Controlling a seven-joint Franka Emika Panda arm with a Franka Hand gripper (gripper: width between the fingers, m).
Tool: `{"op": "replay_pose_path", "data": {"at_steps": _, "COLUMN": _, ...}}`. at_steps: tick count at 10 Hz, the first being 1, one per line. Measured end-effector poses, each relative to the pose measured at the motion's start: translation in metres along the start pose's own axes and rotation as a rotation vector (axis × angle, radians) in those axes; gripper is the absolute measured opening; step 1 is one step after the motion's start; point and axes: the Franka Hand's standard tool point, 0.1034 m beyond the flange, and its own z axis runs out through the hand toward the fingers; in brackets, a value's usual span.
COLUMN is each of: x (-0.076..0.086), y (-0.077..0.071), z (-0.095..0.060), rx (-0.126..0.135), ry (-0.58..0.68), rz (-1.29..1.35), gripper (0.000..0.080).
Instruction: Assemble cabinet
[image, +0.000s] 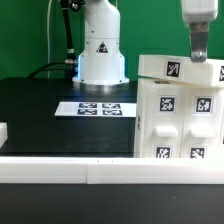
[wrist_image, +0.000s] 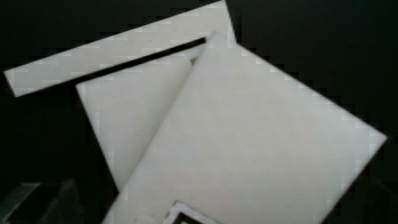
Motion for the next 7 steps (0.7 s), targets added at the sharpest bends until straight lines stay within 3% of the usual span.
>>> {"op": "replay_pose_path", "data": {"at_steps": 4, "x": -0.0015, "y": 0.0006, "z": 0.0017, "rx": -0.005, "ry": -0.003, "rz": -0.105, "gripper": 0.0797}}
{"op": "replay_pose_path", "data": {"at_steps": 7, "x": -0.0055, "y": 0.0008, "z": 0.001, "rx": -0.046, "ry": -0.01, "rz": -0.456, "gripper": 0.0797}}
